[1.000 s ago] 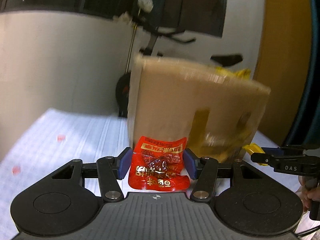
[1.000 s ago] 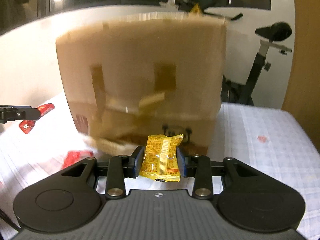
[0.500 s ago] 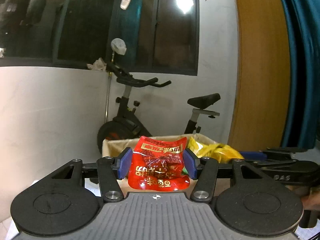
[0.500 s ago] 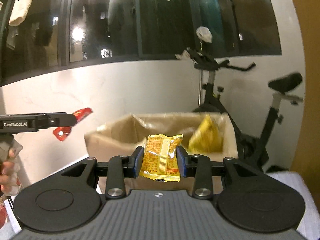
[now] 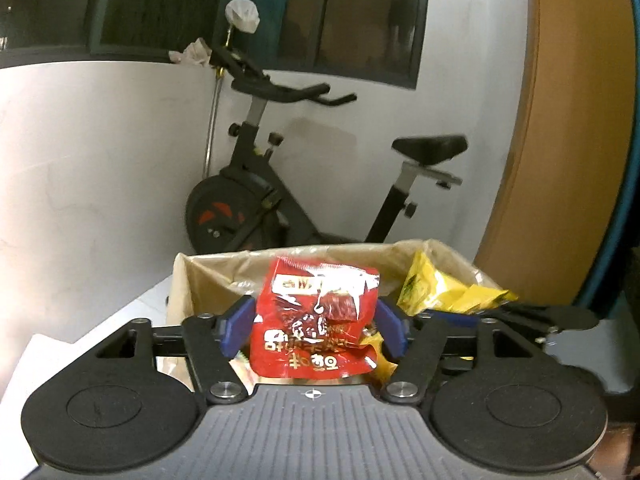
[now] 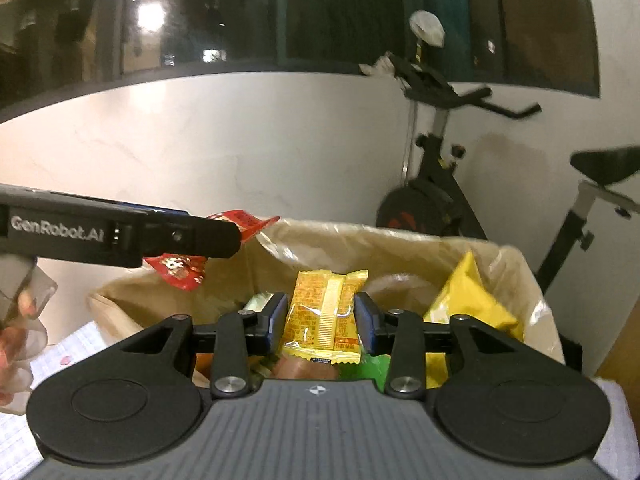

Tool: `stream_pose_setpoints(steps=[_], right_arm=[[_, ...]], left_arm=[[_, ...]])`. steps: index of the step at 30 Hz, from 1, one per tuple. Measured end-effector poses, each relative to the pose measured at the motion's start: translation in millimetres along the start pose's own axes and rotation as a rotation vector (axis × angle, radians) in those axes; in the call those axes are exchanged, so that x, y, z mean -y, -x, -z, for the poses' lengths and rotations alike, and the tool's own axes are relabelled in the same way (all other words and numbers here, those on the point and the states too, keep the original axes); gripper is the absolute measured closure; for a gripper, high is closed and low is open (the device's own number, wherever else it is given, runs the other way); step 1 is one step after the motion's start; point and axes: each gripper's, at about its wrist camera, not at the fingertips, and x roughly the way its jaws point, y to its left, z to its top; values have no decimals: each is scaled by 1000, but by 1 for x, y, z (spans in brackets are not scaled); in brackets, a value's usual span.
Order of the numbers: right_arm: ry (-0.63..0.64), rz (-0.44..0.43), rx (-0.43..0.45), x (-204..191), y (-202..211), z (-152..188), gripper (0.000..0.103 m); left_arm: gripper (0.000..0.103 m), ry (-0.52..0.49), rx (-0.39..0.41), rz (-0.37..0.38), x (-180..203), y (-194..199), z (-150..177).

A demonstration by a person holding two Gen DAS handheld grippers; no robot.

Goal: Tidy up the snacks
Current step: 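Open both grippers over the box to drop the packets inside, then move both open tools back to the snacks, left tool to the red barcode packet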

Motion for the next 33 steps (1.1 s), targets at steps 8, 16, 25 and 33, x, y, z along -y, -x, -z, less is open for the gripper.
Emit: stream_pose_setpoints(steps=[8,16,25,33], right_arm=[[-14,-10,45,6,30,8,36],[-55,-32,113,6,86,24,36],[-55,7,156,-1,125,55,36],[-7,29,76,-14,116,97,36]], left_arm=[[29,-15,-16,-10,-10,19,10],[29,3,11,-30,-14,56,22],[30,29,20,-70,-11,94,70],[30,84,-95,-68,-7,76,124]])
